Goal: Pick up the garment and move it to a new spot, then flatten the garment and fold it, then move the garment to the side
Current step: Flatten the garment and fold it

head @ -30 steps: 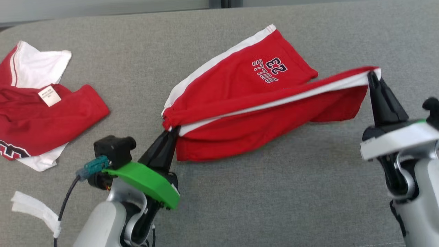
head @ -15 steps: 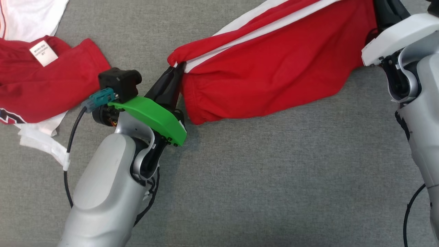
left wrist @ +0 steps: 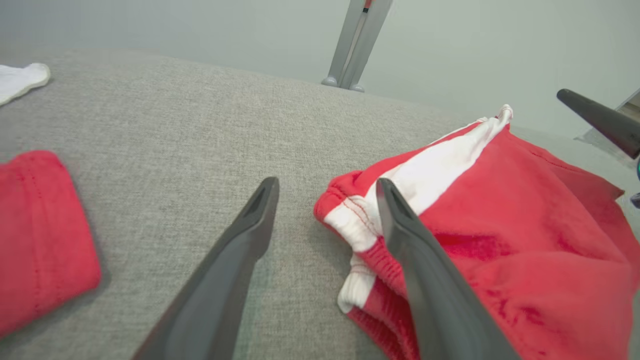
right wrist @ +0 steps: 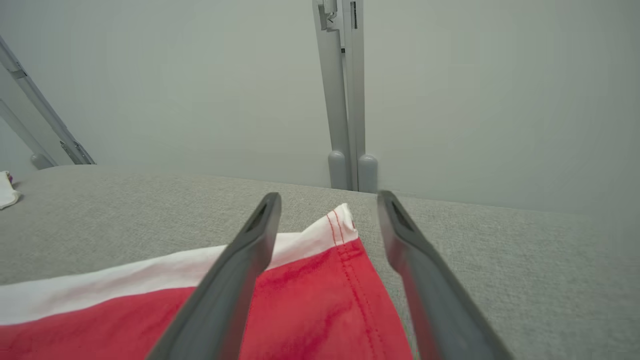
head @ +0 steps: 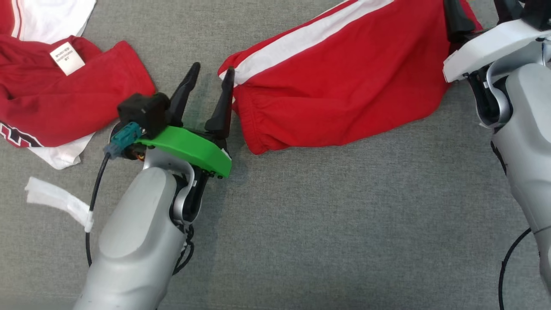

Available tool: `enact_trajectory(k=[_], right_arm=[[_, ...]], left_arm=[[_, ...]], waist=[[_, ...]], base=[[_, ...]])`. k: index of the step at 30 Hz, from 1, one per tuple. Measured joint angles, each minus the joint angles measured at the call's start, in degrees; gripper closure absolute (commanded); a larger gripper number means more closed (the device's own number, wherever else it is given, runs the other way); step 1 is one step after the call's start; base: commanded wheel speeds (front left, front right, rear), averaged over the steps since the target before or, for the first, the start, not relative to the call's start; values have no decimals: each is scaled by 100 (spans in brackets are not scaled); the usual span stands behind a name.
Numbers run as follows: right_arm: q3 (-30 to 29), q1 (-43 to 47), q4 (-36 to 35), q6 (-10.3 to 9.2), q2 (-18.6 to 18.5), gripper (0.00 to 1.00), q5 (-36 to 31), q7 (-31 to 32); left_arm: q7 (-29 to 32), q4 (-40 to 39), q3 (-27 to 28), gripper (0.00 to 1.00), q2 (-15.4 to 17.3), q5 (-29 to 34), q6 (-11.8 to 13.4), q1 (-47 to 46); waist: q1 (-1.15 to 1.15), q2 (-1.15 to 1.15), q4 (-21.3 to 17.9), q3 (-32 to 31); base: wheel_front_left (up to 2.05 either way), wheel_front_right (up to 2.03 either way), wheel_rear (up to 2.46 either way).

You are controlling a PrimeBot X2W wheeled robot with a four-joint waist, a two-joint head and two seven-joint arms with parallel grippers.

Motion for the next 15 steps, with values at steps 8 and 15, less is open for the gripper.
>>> enact_trajectory(k=[8,15], right_arm=[[-659,1240,-1834,0,218,0,-569,-9],[-921,2264,-2753,0,365,0,-825,-9]], left_arm=[[-444,-840,689,0,211,742,822,391],[-455,-1592,1066,0,442,1433,1028,989]], waist=[[0,0,-311,-230],[0,0,-622,-514]], base=[[0,0,0],[0,0,0]])
